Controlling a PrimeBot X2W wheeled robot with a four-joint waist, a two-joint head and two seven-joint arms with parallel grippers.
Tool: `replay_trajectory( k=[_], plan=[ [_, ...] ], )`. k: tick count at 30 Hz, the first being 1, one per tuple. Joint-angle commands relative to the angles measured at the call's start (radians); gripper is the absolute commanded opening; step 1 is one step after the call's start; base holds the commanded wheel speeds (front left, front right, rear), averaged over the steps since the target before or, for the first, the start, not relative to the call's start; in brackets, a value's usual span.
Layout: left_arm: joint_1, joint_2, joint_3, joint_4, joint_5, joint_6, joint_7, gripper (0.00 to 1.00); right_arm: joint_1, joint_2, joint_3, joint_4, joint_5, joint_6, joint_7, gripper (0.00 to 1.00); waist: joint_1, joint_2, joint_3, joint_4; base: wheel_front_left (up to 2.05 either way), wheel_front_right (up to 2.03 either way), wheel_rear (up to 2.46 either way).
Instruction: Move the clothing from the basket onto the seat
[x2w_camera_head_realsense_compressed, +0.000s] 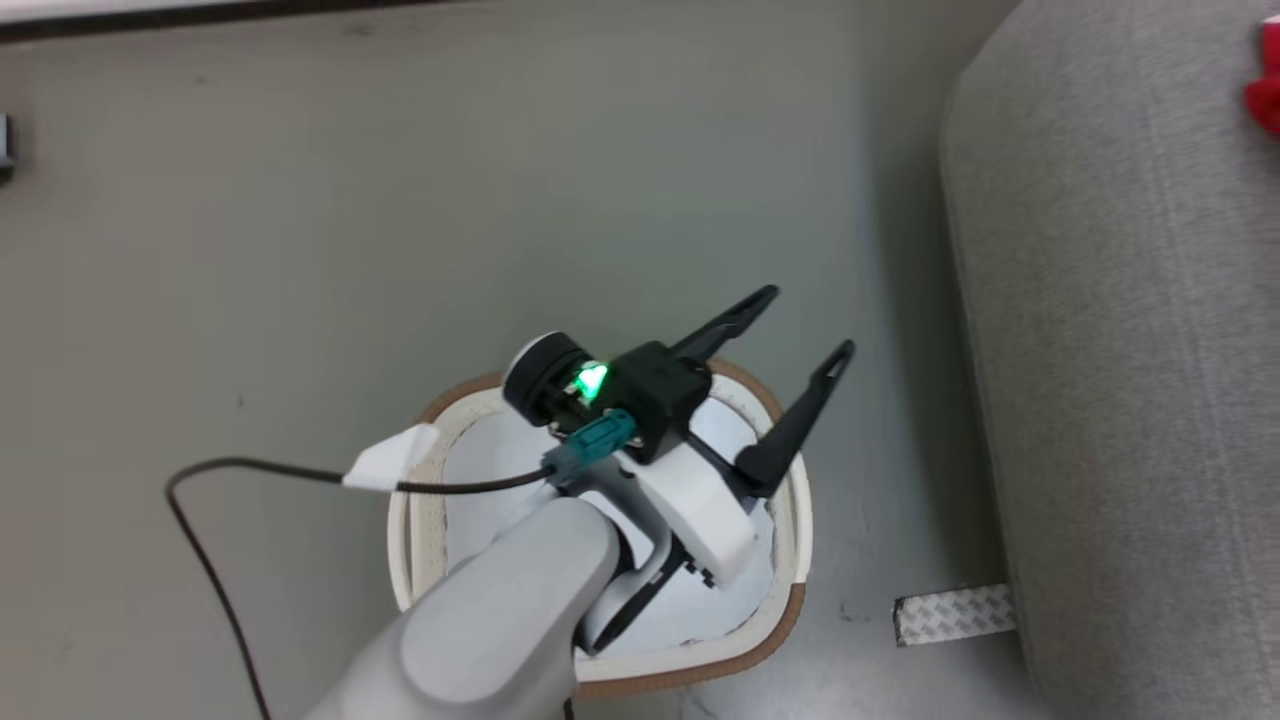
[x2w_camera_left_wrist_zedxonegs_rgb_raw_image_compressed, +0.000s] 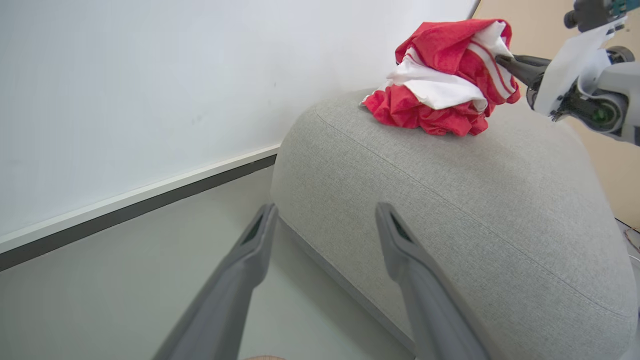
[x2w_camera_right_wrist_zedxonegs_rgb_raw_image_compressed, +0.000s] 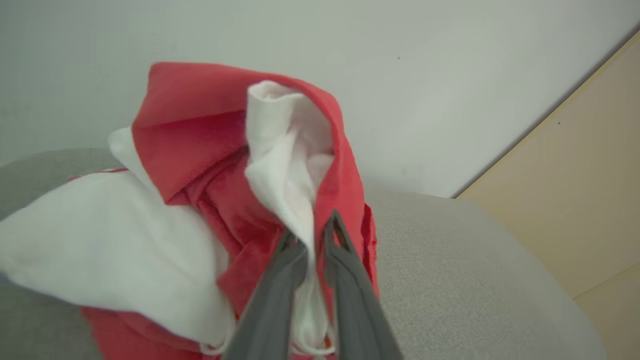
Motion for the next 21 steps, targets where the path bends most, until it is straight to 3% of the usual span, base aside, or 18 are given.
replay_trajectory(
  k=[1,6,21],
  plan=[
    [0.019,0.016,0.009,0.008,-0.021,0.008,-0.014,1.0,0.027,0.021,-0.001,0.005,-0.014,-0.003,-0.019,1.0,-0.0002,0.0,-0.033,-0.019,0.0,0.0,0.0],
    [0.05,0.034,0.028,0.027,-0.029,0.025,-0.044,1.0,0.089,0.062,0.031,-0.042,-0.014,-0.003,-0.031,1.0,-0.0002,0.0,-0.102,-0.038,0.0,0.0,0.0],
    [0.258,0.103,0.145,0.067,-0.101,0.125,-0.117,1.0,0.462,0.197,0.267,-0.463,0.177,-0.003,-0.031,1.0,-0.0002,0.0,-0.376,-0.031,0.0,0.0,0.0]
  ],
)
